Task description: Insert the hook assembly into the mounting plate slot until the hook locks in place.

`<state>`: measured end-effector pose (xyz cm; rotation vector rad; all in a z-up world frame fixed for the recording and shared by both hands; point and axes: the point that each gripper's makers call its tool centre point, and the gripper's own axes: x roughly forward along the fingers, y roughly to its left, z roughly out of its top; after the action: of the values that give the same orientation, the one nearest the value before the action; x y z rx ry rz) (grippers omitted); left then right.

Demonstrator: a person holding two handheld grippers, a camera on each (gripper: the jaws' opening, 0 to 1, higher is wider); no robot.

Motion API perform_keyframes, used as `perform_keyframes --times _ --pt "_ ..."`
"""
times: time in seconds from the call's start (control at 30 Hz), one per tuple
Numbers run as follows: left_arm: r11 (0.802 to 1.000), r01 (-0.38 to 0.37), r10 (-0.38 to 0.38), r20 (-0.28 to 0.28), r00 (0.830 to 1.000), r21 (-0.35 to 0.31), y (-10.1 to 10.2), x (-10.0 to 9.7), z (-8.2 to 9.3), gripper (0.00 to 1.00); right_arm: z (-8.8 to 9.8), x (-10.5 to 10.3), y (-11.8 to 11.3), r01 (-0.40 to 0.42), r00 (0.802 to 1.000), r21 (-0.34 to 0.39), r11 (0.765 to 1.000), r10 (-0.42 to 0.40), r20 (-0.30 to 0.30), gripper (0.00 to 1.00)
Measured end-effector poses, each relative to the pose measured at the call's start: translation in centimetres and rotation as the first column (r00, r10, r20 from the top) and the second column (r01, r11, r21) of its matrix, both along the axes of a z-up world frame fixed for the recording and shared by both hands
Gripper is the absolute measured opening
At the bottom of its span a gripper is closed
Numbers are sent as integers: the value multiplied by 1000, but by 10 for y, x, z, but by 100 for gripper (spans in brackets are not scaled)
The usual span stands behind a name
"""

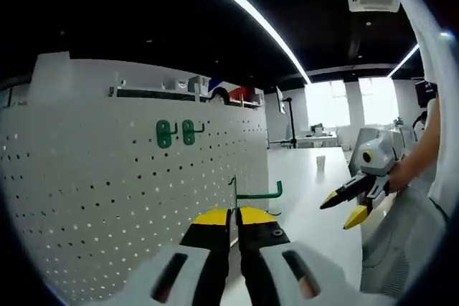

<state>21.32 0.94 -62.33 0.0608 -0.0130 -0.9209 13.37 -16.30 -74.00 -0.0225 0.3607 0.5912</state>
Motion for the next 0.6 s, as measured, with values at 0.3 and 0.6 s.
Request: perform_keyframes --times 0.3,0.6 --pt "1000 -10 10 2 1000 -4 1 -1 1 3 0 0 1 -6 1000 -4 1000 6 0 58" --pt "1000 -7 7 -3 1000 9 -1 -2 -2 3 3 0 1 -6 1000 -2 1000 6 8 57"
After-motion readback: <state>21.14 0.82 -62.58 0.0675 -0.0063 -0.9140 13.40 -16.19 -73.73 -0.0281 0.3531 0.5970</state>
